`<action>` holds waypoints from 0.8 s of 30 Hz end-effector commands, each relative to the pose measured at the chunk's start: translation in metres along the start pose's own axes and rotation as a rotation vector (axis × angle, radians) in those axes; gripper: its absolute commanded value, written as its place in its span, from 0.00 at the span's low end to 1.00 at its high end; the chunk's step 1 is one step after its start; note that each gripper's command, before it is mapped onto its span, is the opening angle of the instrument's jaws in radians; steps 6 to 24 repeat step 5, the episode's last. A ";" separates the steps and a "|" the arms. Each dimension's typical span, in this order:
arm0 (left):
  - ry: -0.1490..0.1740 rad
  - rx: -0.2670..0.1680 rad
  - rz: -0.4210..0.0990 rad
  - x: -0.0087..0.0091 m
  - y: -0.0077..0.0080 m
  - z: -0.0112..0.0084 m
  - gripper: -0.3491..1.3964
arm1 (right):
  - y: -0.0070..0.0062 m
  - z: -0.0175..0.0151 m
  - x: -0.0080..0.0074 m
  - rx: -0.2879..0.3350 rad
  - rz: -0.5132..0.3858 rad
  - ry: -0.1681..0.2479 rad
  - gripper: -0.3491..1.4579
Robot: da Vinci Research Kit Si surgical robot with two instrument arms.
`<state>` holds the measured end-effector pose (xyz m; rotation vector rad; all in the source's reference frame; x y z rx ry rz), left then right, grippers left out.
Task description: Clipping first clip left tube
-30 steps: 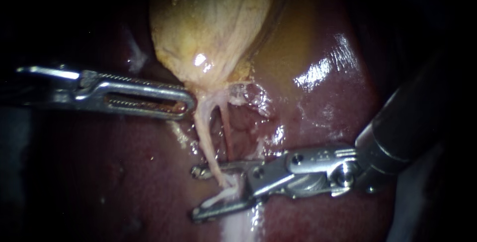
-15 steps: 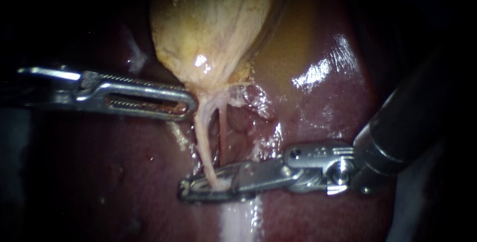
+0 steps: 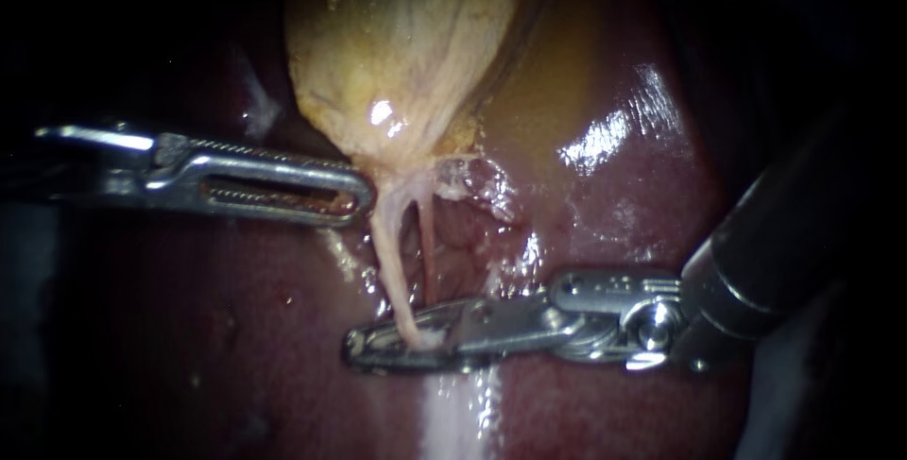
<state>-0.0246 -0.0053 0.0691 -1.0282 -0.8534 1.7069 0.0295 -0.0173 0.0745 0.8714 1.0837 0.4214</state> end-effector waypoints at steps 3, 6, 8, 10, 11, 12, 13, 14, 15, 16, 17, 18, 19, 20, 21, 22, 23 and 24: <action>0.000 -0.001 0.000 0.0000 0.0000 0.0000 0.00 | 0.0001 0.0000 0.0000 0.000 0.012 0.000 0.00; 0.000 -0.001 0.000 0.0000 0.0000 0.0000 0.00 | 0.0001 0.0000 0.0000 0.003 0.012 0.000 0.00; 0.000 -0.001 0.000 0.0000 0.0000 0.0000 0.00 | 0.0001 0.0000 0.0000 0.003 0.012 0.000 0.00; 0.000 -0.001 0.000 0.0000 0.0000 0.0000 0.00 | 0.0001 0.0000 0.0000 0.003 0.012 0.000 0.00; 0.000 -0.001 0.000 0.0000 0.0000 0.0000 0.00 | 0.0001 0.0000 0.0000 0.003 0.012 0.000 0.00; 0.000 -0.001 0.000 0.0000 0.0000 0.0000 0.00 | 0.0001 0.0000 0.0000 0.003 0.012 0.000 0.00; 0.000 -0.001 0.000 0.0000 0.0000 0.0000 0.00 | 0.0001 0.0000 0.0000 0.003 0.012 0.000 0.00; 0.000 -0.001 0.000 0.0000 0.0000 0.0000 0.00 | 0.0001 0.0000 0.0000 0.003 0.012 0.000 0.00; 0.000 -0.001 0.000 0.0000 0.0000 0.0000 0.00 | 0.0001 0.0000 0.0000 0.003 0.012 0.000 0.00; 0.000 -0.001 0.000 0.0000 0.0000 0.0000 0.00 | 0.0001 0.0000 0.0000 0.003 0.012 0.000 0.00; 0.000 -0.001 0.000 0.0000 0.0000 0.0000 0.00 | 0.0001 0.0000 0.0000 0.003 0.012 0.000 0.00; 0.000 -0.001 0.000 0.0000 0.0000 0.0000 0.00 | 0.0001 0.0000 0.0000 0.003 0.012 0.000 0.00; 0.000 -0.001 0.000 0.0000 0.0000 0.0000 0.00 | 0.0001 0.0000 0.0000 0.003 0.012 0.000 0.00; 0.000 -0.001 0.000 0.0000 0.0000 0.0000 0.00 | 0.0001 0.0000 0.0000 0.003 0.012 0.000 0.00; 0.000 -0.001 0.000 0.0000 0.0000 0.0000 0.00 | 0.0001 0.0000 0.0000 0.003 0.012 0.000 0.00; 0.000 -0.001 0.000 0.0000 0.0000 0.0000 0.00 | 0.0001 0.0000 0.0000 0.003 0.012 0.000 0.00; 0.000 -0.001 0.000 0.0000 0.0000 0.0000 0.00 | 0.0001 0.0000 0.0000 0.003 0.012 0.000 0.00; 0.000 -0.001 0.000 0.0000 0.0000 0.0000 0.00 | 0.0001 0.0000 0.0000 0.003 0.012 0.000 0.00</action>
